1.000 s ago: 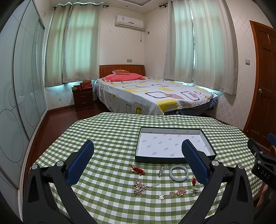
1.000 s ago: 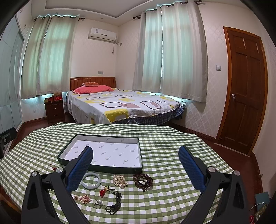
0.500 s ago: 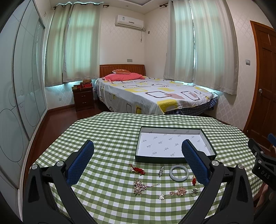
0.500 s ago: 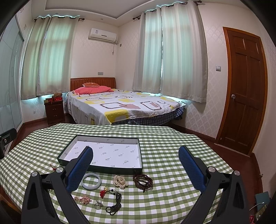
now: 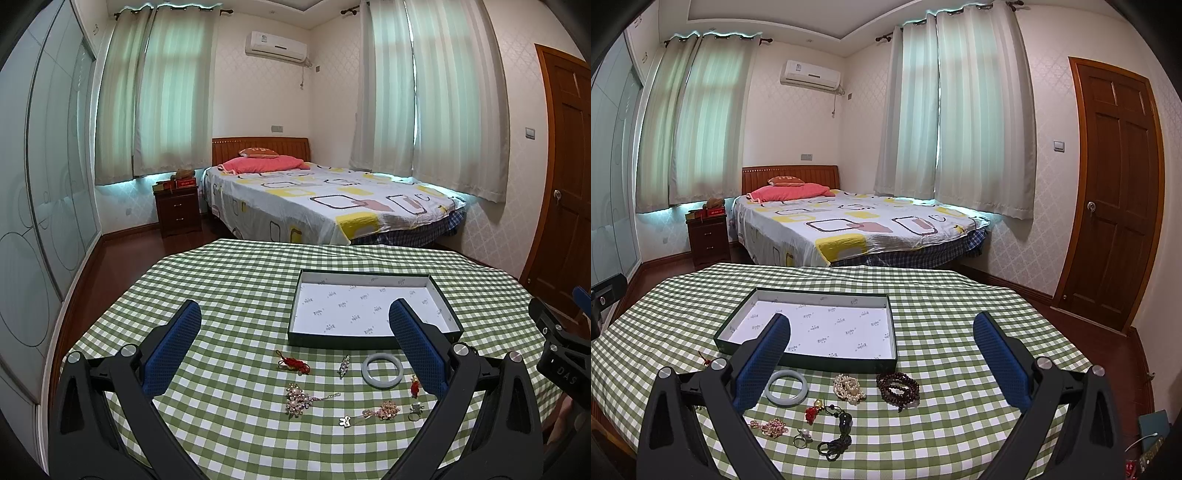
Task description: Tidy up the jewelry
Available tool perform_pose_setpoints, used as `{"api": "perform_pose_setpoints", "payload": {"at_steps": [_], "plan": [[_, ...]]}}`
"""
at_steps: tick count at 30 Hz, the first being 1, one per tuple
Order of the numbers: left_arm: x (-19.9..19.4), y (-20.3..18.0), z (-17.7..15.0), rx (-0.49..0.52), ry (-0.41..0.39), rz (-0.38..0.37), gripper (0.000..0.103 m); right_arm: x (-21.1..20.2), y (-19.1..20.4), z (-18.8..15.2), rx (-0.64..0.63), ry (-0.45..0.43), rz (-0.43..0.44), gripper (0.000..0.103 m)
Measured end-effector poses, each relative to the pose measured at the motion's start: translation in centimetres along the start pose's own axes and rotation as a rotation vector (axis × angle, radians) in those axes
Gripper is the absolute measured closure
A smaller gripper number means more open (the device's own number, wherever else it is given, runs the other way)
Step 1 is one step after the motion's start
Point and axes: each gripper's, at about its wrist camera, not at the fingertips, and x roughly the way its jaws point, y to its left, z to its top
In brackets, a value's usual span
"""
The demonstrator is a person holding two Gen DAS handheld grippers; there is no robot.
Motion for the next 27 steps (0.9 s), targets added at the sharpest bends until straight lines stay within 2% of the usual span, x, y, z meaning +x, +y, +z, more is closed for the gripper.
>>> {"api": "perform_pose_setpoints", "payload": {"at_steps": [12,20,27], "plan": [[2.0,0.4,-1.3,0.017,0.036,-0.015,0.004,1.5,0.3,-1.7,-0.015,0.029,0.015,0.006],[6.7,1.1,-4.9,0.034,0.143,-0.029,0.004,4.5,0.4,-5.1,-0.04,0.096,0.036,0.006],[10.8,2.0,-8.3,0.03,0.282,-0.03,0.004,7.1,0.4,-7.4,-0.038,0.182,0.054,0.006]]}}
